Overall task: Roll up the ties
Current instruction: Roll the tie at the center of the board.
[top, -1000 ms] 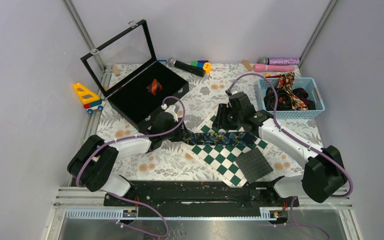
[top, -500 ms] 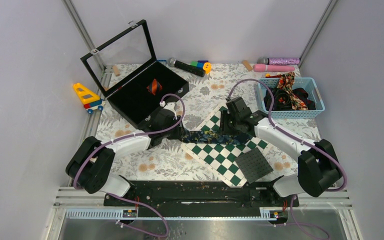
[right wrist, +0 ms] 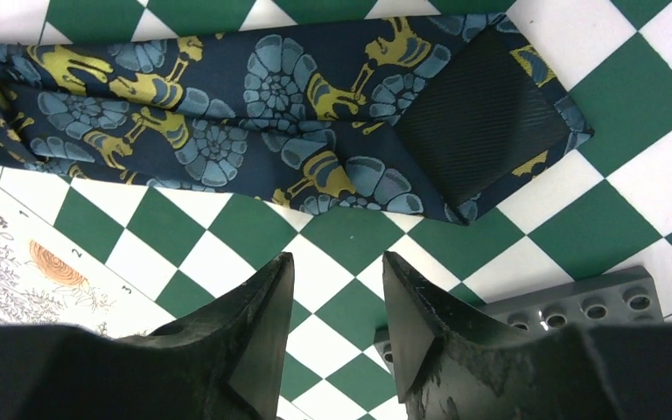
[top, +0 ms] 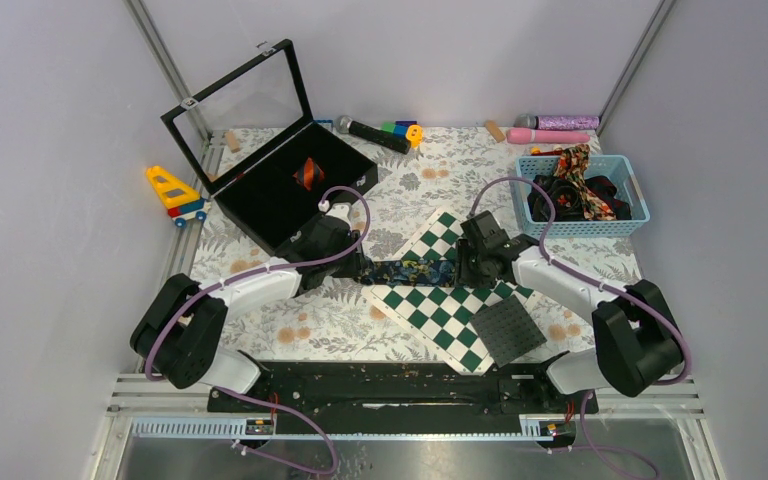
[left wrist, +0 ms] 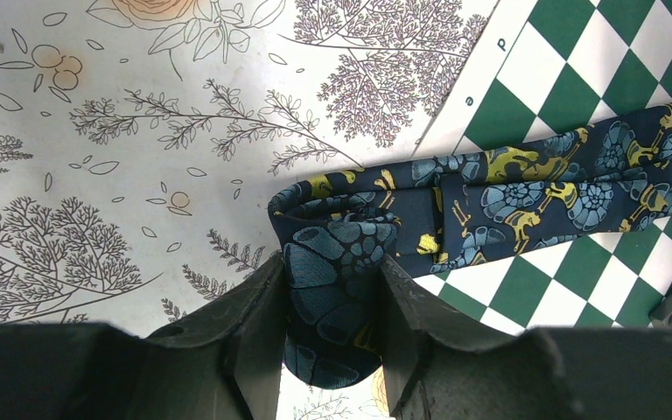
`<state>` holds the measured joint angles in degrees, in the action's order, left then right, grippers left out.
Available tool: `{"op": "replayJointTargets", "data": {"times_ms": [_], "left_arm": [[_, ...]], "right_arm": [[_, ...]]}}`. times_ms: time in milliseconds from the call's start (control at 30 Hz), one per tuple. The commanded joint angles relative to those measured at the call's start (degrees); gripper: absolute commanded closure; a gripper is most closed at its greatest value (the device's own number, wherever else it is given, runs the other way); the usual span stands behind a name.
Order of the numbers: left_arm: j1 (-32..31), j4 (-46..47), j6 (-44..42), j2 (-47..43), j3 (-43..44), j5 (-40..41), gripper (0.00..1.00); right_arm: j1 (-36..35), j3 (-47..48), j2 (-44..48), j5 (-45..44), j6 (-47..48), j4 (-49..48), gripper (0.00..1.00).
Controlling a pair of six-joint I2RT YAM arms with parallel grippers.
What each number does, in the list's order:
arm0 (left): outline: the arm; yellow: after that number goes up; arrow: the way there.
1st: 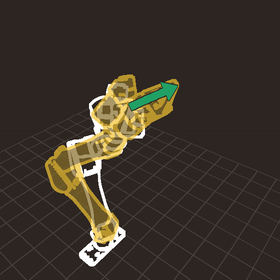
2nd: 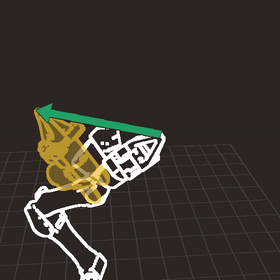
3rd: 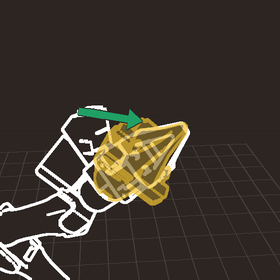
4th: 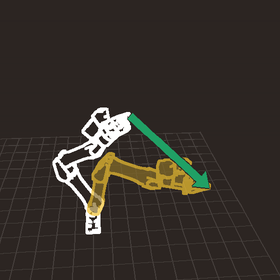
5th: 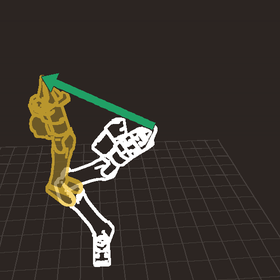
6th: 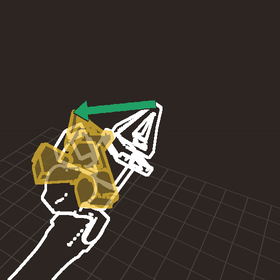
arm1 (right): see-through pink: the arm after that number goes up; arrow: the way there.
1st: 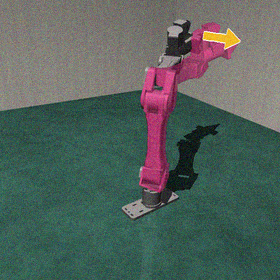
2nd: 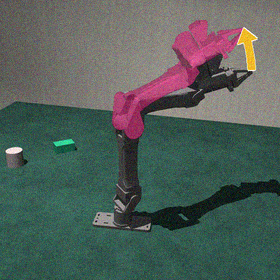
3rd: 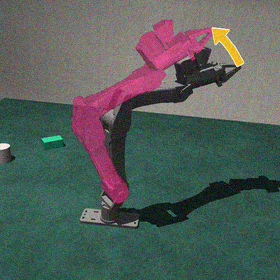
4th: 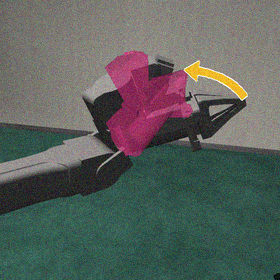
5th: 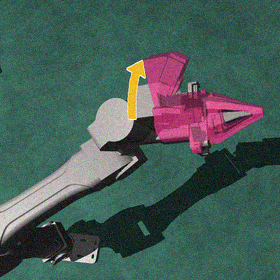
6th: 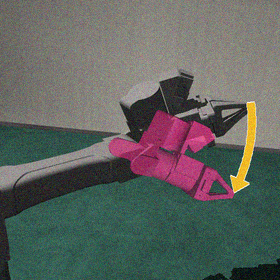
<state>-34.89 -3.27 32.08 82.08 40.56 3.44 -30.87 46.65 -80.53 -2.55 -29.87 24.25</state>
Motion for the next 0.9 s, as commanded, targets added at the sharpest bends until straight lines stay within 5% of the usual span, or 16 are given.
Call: {"op": "replayJointTargets", "data": {"times_ms": [0,867], "left_arm": [[-0.1,0.9,-0.9,-1.6,2.7,1.5,0.63],[-0.2,3.0,-0.9,-1.2,1.5,-0.3,0.63]], "right_arm": [[1.2,-1.2,-0.8,0.2,-0.7,-5.7,0.50],[2.8,0.7,-8.3,3.9,-0.1,-11.1,0.66]]}}
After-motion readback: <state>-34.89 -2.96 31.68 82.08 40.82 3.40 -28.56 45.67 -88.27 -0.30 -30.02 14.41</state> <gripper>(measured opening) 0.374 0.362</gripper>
